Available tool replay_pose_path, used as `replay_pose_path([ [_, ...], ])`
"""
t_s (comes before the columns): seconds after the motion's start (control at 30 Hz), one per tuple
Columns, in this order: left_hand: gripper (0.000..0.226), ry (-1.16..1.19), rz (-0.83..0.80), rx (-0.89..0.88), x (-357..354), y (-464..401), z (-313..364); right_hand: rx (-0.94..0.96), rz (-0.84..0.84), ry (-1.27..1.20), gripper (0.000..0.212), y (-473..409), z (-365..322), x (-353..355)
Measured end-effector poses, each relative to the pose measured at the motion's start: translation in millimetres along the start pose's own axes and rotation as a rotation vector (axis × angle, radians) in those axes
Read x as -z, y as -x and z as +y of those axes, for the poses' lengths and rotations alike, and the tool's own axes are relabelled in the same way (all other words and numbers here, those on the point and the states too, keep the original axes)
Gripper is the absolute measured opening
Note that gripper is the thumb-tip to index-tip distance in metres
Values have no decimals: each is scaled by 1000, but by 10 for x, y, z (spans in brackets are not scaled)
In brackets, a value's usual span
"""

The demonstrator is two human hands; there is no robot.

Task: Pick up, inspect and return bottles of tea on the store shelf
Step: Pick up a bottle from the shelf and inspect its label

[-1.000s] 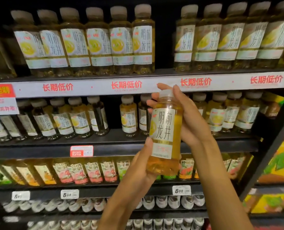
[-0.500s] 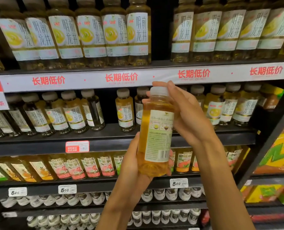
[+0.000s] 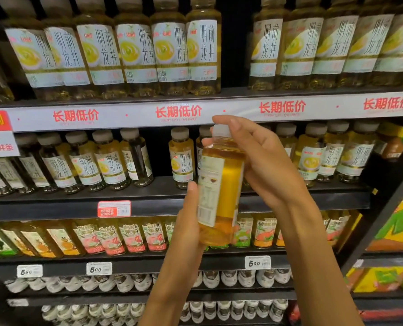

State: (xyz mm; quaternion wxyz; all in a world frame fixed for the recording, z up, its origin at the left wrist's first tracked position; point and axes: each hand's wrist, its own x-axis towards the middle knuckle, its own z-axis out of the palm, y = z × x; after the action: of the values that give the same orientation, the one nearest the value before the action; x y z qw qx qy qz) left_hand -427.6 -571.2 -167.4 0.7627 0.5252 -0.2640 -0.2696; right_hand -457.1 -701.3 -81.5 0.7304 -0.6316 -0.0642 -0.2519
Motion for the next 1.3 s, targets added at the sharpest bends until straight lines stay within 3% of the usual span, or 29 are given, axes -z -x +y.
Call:
replay_pose_path([
  [0.1,75,225,-145,166,8,-25,40,-58,-62,-143,38,-33,36,-23],
  [0.17,74,239,-193,204,10,-38,11,-59,-66,-184,35,-45,54,-41],
  [0.3,55,-54,23,76,64,-50,-21,26,-19,-42,27,-18,12,-20],
  [0.47,71,-204,61,-24,23,-16,-19,69,54,109,32,-16,-13,-5],
  [0.53,63,-206,53,-66,-16,8,-12,55,31,134,34,-18,-8,11],
  [0.7,76,-1,39,8,-15,-51,-14,-4,-68,19,30,-69,-11,49],
  [0.77,71,7,-15,39,-39,-64,-20,-11,-69,-11,24,-104,-5,36],
  [0.87,67,-56,49,20,-44,-51,-26,-9,-20,5,19,-136,0,54],
  [0.97,43,-222,24,-86,-66,-30,28,10,53,105,17,-155,3,85],
  [1.07,26,-252,-6,-53,-142,18,92,-22,55,142,18,-157,41,95],
  [1.2,65,3,-57,70,-95,-18,70,-100,9,24,24,-138,90,126],
  [1.3,69,166,-157,147,-105,2,131,-154,-33,-177,28,-117,84,131],
])
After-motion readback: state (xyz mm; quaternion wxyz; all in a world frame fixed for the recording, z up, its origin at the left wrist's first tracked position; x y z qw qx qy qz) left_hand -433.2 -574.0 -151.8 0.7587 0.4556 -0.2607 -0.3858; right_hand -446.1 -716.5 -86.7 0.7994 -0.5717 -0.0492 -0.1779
